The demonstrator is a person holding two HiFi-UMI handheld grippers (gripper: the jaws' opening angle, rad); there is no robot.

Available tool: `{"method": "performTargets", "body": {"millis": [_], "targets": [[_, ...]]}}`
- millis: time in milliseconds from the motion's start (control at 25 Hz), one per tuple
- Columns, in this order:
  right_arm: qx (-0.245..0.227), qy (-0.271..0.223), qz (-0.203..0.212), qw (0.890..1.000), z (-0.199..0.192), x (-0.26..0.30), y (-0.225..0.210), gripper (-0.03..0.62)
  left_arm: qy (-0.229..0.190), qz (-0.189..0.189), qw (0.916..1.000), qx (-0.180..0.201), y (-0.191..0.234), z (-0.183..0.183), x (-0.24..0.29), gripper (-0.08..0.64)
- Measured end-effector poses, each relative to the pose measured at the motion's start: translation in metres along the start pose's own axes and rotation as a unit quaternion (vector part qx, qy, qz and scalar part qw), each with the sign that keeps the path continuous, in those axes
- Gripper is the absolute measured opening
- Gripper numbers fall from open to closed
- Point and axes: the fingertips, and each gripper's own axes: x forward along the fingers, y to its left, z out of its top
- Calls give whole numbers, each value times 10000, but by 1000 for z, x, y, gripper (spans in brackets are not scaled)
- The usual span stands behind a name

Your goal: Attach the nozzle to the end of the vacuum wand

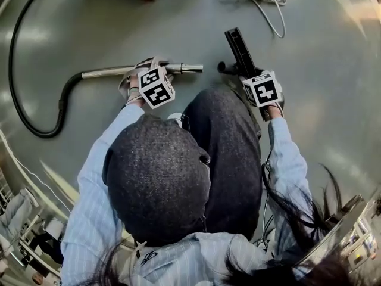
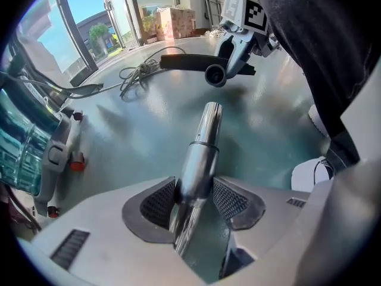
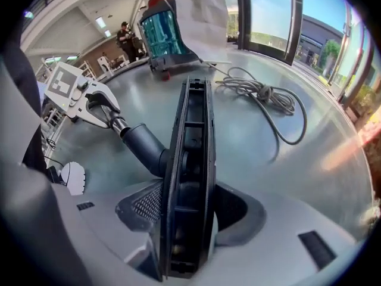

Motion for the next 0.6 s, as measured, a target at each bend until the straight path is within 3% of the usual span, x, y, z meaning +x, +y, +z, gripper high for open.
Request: {"method": "performTargets", "body": {"millis": [240,600], "targets": [[-725,482,-321,9957,13,10,-1,235,-167,97,9997,-152,15,26,-2,198],[-807,514,-645,9933,26,12,-8,235,-89,146,9996,-219,16,40,-2,198]]}}
